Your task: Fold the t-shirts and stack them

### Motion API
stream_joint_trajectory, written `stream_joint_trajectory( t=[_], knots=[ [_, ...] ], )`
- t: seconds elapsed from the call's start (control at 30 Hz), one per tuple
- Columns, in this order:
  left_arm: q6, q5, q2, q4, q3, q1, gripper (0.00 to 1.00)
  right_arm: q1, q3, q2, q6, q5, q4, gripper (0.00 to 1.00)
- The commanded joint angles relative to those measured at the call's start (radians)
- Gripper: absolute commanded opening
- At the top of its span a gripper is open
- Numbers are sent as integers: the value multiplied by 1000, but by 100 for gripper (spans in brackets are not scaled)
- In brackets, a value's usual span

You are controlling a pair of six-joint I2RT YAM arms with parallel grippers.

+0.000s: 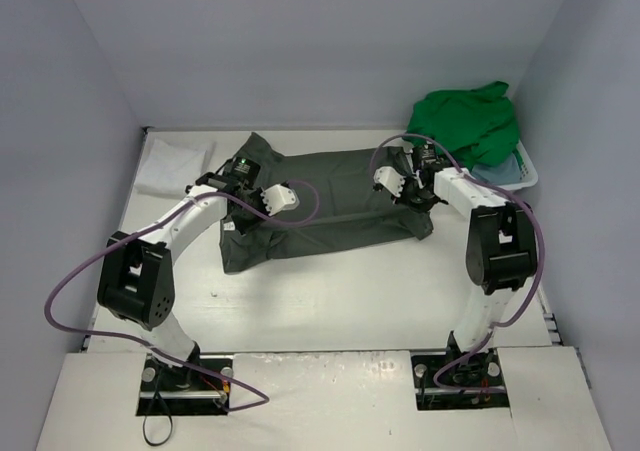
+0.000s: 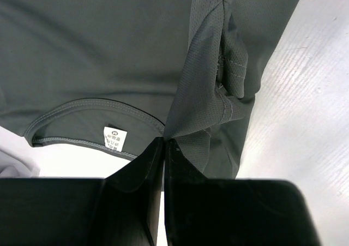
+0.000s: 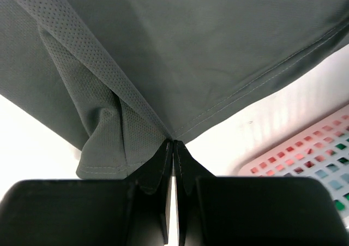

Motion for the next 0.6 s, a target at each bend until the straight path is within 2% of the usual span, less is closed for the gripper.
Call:
stream_joint_trajectory(
  t=[0.0,0.57],
  knots=[
    [36,10,-2,11,62,18,0,-7,69,12,-1,-24,-5,0],
    [24,-73,53,129,51,50,0,31,200,149,15,-35,23,0]
  ],
)
